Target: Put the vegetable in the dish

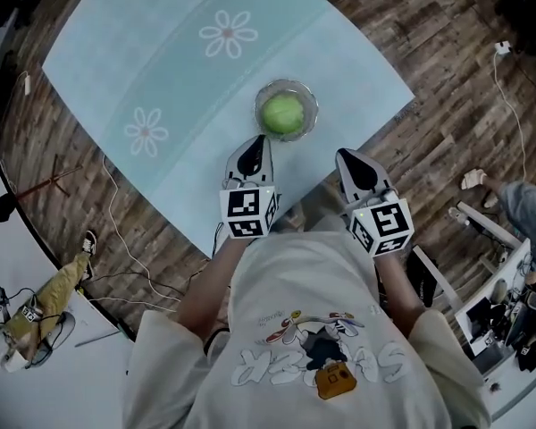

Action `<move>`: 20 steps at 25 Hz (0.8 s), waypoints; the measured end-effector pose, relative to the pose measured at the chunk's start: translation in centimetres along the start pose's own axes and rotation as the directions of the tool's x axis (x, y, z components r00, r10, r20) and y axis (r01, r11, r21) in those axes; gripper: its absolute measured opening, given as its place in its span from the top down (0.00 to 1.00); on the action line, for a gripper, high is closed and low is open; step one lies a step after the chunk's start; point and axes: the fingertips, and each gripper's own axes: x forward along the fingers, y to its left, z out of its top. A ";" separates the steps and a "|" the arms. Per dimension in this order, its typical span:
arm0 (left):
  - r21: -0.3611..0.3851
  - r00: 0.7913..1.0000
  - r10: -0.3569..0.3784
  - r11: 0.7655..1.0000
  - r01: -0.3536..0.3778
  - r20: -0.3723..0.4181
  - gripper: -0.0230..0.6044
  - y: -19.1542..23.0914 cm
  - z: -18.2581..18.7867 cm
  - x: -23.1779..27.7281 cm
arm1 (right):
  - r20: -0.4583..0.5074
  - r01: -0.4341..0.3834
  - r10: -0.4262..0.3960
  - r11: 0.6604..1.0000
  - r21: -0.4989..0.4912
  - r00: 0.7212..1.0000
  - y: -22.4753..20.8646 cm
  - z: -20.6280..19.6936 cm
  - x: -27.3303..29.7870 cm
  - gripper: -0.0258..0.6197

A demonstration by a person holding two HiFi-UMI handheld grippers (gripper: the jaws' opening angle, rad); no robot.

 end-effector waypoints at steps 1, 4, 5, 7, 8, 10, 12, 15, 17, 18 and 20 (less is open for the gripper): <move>-0.002 1.000 -0.016 1.000 0.016 -0.002 0.95 -0.5 -0.1 -1.0 | 0.007 -0.002 0.002 1.000 -0.003 1.000 0.5 0.1 -0.1 0.93; -0.028 0.998 -0.069 0.997 0.069 0.000 0.95 -1.9 -0.3 -4.2 | 0.025 -0.006 0.006 1.000 -0.007 1.000 2.4 0.4 -0.3 0.93; -0.033 0.997 -0.080 0.996 0.080 0.008 0.95 -2.3 -0.3 -5.3 | 0.032 -0.008 0.009 1.000 -0.010 0.999 3.1 0.5 -0.4 0.93; -0.038 0.995 -0.091 0.995 0.092 0.028 0.95 -2.5 -0.3 -7.7 | 0.047 -0.018 0.018 1.000 -0.017 0.999 4.7 0.7 -0.7 0.93; -0.045 0.995 -0.092 0.995 0.094 0.038 0.95 -2.5 -0.4 -8.9 | 0.055 -0.023 0.025 1.000 -0.021 0.998 5.6 0.8 -1.0 0.93; -0.064 0.994 -0.089 0.994 0.093 0.062 0.95 -2.0 -0.4 -11.6 | 0.068 -0.033 0.035 0.999 -0.033 0.997 7.5 0.7 -1.5 0.93; -0.081 0.993 -0.082 0.993 0.089 0.086 0.95 -1.3 -0.4 -14.4 | 0.074 -0.037 0.041 0.998 -0.049 0.996 9.3 0.3 -2.1 0.93; -0.103 0.990 -0.085 0.990 0.097 0.116 0.95 -0.4 -0.9 -18.7 | 0.076 -0.043 0.047 0.998 -0.051 0.996 12.1 -0.9 -3.0 0.93; -0.098 0.986 -0.098 0.989 0.112 0.133 0.95 0.3 -1.4 -21.6 | 0.089 -0.049 0.053 0.998 -0.041 0.995 14.4 -1.4 -3.5 0.93; -0.092 0.984 -0.108 0.988 0.121 0.140 0.95 0.6 -1.6 -23.0 | 0.098 -0.051 0.055 0.998 -0.040 0.994 15.7 -1.5 -3.8 0.93; -0.081 0.981 -0.126 0.987 0.139 0.145 0.95 1.1 -2.5 -25.7 | 0.112 -0.051 0.058 0.997 -0.058 0.992 18.3 -2.0 -4.6 0.93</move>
